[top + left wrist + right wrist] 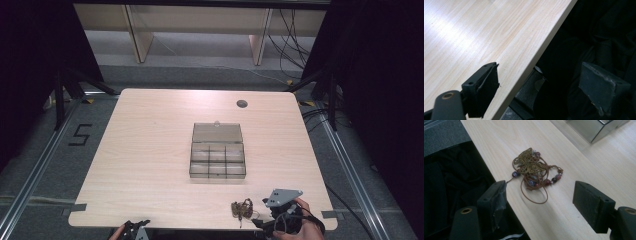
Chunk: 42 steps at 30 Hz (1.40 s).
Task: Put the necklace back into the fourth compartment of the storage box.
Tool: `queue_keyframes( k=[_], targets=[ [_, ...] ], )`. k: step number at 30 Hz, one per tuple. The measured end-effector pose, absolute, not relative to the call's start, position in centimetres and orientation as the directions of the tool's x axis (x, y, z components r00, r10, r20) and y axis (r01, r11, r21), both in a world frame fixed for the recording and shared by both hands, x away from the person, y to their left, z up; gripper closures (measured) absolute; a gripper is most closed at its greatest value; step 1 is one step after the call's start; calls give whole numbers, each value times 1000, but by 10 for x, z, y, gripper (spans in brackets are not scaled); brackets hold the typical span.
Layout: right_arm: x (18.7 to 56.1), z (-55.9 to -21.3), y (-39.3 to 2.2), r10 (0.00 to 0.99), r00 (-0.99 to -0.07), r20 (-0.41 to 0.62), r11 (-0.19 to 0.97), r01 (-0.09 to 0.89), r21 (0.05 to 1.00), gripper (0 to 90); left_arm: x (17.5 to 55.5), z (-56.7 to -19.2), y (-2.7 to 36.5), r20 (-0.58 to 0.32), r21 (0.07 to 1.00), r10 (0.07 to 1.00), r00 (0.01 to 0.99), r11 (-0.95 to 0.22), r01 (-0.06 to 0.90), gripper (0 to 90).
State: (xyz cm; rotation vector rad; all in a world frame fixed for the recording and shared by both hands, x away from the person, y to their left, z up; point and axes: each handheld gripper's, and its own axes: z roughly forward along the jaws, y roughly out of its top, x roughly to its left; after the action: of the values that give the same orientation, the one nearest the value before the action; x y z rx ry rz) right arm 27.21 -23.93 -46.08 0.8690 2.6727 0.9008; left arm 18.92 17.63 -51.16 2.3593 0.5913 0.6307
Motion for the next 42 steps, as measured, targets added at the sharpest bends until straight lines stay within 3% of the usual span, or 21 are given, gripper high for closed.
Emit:
queue_keyframes(
  k=[6,16,38,42],
  targets=[
    [278,-459,-227,557,-830,-5,678,452,580,322,189,-511,176,296,645,536,790,-722,249,155],
    [295,-463,-194,414,-910,-35,783,336,524,383,189,-513,174,282,654,548,787,-710,261,155],
    [322,-487,-171,395,-919,-17,849,358,388,394,190,-513,174,274,646,539,797,-716,262,155],
    [321,-486,-172,392,-920,2,840,359,406,540,191,-512,175,285,642,526,801,-725,248,155]
  ],
)
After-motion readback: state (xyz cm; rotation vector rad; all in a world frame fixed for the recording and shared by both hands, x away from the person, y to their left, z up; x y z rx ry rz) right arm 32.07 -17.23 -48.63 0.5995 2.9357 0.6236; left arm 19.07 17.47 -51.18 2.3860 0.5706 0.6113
